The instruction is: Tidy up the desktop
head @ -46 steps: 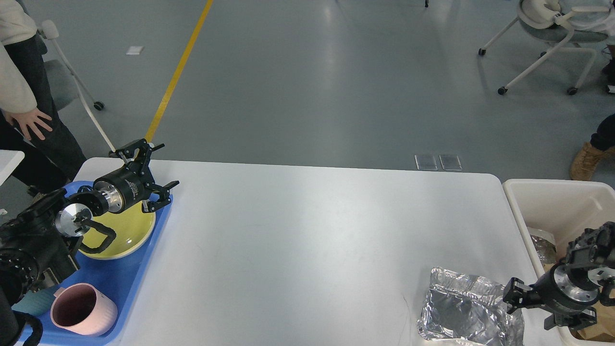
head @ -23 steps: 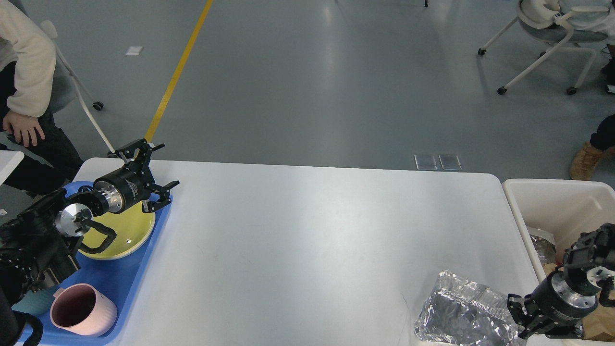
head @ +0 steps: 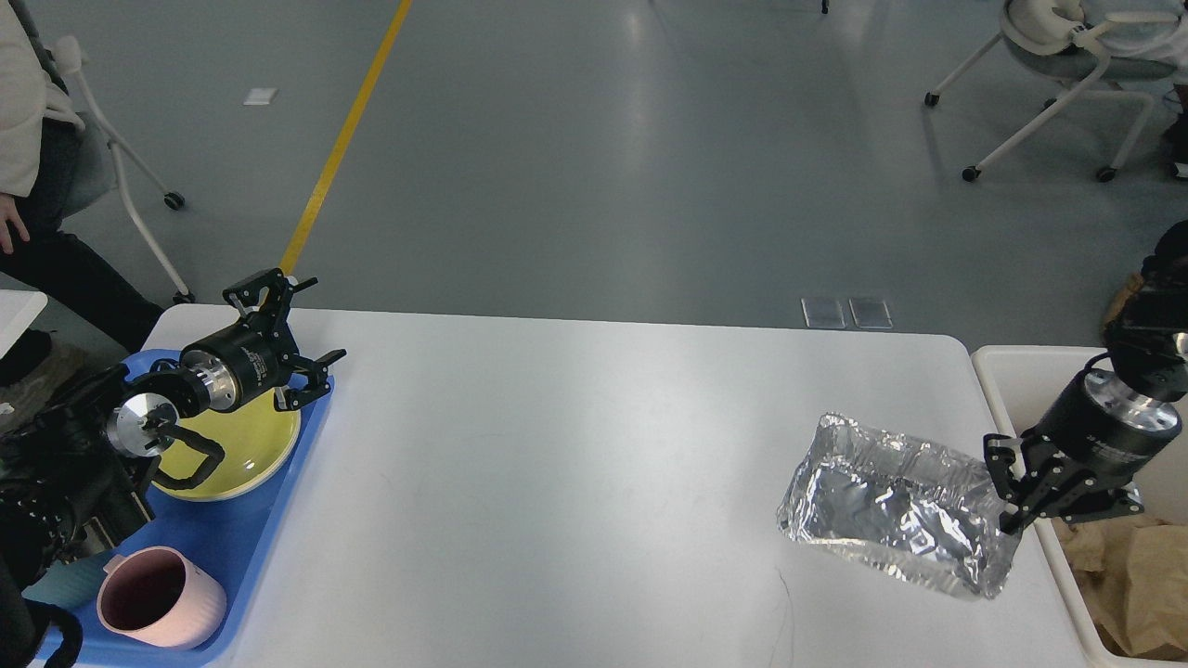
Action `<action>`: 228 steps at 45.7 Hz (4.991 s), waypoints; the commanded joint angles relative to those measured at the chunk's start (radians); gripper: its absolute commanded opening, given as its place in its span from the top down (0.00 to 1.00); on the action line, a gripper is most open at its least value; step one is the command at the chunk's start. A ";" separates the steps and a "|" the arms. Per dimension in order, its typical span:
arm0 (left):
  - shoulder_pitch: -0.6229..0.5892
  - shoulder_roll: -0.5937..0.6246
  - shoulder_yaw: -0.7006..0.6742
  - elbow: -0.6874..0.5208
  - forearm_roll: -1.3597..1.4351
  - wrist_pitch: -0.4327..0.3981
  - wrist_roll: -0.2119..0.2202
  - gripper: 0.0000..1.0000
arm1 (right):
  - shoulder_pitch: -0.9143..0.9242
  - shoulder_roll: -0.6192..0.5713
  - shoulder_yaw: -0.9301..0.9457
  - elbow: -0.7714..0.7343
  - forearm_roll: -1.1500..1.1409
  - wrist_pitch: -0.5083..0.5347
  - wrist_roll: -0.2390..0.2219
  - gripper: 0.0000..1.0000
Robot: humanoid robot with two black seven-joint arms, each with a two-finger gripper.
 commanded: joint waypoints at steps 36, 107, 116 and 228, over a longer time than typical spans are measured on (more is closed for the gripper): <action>0.000 0.000 0.000 0.000 -0.002 0.000 0.000 0.04 | 0.416 0.036 -0.199 -0.154 -0.204 0.000 -0.001 1.00; 0.000 0.000 0.000 0.000 0.000 0.000 0.000 0.04 | -0.406 -0.233 -0.021 -0.376 -0.044 -0.803 0.001 1.00; 0.000 0.000 0.000 0.000 0.000 0.000 0.000 0.04 | -0.411 -0.239 -0.021 -0.376 -0.044 -0.869 0.003 0.76; 0.000 0.000 0.000 0.000 -0.002 0.000 0.000 0.04 | -0.455 0.408 1.402 -0.775 0.062 -0.753 0.007 0.00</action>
